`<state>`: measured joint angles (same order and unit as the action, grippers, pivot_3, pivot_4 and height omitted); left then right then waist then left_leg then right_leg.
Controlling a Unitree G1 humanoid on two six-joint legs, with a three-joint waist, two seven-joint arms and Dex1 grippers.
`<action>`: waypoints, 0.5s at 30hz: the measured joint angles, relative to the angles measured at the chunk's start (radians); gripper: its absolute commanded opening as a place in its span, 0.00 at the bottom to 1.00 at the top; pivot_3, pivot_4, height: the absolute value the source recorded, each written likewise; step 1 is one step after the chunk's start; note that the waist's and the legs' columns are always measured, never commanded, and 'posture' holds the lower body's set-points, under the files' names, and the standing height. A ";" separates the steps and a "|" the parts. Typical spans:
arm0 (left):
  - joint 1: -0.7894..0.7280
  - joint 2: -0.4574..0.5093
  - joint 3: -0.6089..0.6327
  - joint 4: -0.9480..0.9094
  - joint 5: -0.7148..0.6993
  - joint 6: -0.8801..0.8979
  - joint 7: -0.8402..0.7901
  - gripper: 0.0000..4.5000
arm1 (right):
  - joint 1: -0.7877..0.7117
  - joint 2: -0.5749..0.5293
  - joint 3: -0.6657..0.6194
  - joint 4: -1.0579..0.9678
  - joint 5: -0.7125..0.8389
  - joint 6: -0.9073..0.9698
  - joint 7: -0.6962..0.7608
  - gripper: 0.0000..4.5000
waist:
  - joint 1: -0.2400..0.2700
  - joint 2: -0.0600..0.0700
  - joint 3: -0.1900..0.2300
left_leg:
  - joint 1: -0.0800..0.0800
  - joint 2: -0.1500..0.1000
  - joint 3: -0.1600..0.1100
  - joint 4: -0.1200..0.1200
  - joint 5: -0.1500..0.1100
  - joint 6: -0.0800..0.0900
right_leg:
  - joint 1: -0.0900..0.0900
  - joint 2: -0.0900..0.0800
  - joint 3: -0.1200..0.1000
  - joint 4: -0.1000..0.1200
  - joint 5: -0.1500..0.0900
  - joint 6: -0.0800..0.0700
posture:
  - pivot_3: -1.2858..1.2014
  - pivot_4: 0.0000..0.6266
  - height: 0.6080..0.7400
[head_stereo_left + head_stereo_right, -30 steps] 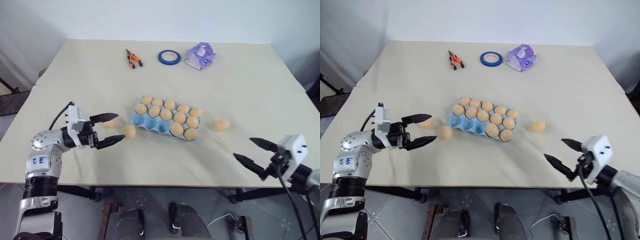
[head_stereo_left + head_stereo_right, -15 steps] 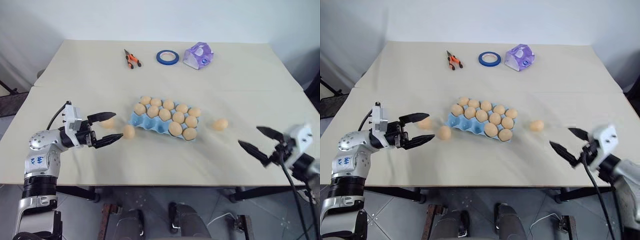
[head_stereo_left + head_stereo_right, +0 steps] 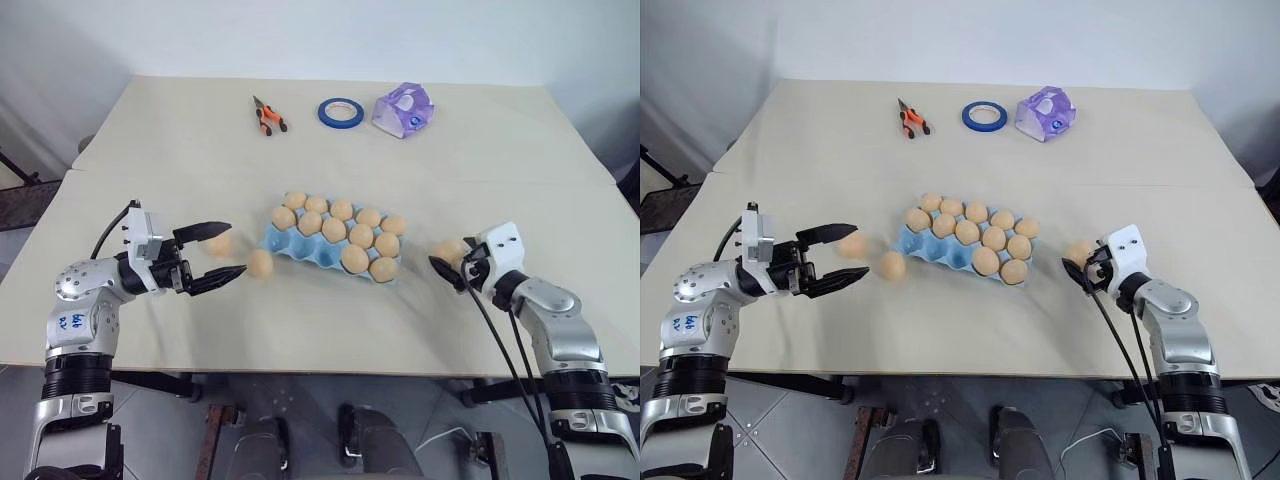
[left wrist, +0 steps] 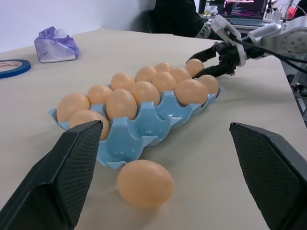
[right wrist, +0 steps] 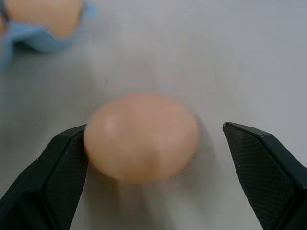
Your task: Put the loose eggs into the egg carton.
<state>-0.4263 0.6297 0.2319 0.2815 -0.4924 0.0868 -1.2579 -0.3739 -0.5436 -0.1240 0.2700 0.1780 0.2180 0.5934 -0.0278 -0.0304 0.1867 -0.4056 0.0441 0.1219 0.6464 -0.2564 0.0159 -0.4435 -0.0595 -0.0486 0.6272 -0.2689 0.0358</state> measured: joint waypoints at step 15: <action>0.004 -0.004 0.001 -0.003 -0.001 -0.001 0.022 1.00 | -0.021 0.031 -0.003 -0.156 0.041 0.062 -0.025 0.44 | -0.004 0.000 0.000 | 0.001 0.001 0.000 0.000 0.001 -0.001 | 0.000 0.000 0.001 0.002 0.000 0.000 | 0.52 0.24 1.00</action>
<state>-0.4223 0.6257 0.2326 0.2788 -0.4929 0.0855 -1.2360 -0.3947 -0.5130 -0.1273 0.1140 0.2185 0.2797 0.5683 -0.0316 -0.0300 0.1870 -0.4048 0.0448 0.1220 0.6466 -0.2553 0.0152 -0.4436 -0.0594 -0.0479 0.6290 -0.2685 0.0362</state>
